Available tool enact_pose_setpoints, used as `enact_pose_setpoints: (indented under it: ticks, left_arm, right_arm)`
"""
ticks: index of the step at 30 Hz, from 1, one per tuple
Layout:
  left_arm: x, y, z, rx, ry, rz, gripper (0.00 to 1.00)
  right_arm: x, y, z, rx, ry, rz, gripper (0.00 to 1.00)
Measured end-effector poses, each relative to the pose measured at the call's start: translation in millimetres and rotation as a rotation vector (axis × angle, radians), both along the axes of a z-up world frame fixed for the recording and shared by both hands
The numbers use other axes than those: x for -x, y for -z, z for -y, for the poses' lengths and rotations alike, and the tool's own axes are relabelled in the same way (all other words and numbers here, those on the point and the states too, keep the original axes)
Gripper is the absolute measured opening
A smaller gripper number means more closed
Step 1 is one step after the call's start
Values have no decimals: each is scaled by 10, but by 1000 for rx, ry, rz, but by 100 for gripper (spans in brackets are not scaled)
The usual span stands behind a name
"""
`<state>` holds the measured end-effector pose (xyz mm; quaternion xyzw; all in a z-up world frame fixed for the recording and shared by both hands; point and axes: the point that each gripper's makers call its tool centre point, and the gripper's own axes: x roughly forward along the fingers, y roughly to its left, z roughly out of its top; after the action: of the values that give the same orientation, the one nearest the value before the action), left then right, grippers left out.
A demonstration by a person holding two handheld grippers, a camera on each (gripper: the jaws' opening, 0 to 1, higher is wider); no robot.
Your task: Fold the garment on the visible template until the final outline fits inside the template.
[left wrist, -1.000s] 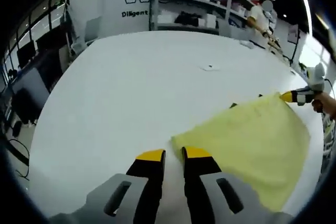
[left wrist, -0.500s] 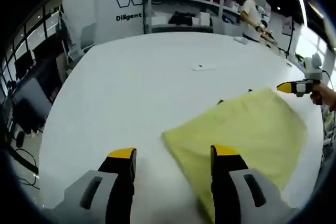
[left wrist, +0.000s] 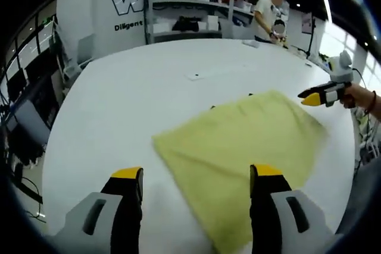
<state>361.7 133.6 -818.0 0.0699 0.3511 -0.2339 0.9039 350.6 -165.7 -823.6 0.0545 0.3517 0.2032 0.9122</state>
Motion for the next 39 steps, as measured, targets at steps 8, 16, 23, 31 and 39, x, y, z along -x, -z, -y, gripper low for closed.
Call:
enact_pose_setpoints:
  ticks: [8,16,23,31,39]
  left_arm:
    - [331,77,20,15,13,-60,73]
    - [469,98,-50,34,12,-71,69]
    - [558,197,-113,60,-18,-94,60]
    - [721,271,-131,90,-42,-149,45]
    - [806,412,-119,145,-66,-190,21]
  right_arm:
    - [316,-25,-3,-7,-22,-10,54]
    - [652,74,35,2,-65,-41,49]
    - [763,157,127,68,-107,-24,35]
    - [914,316,182,74,-117,-60,19]
    - [908,318,183,80,-118,-40,2]
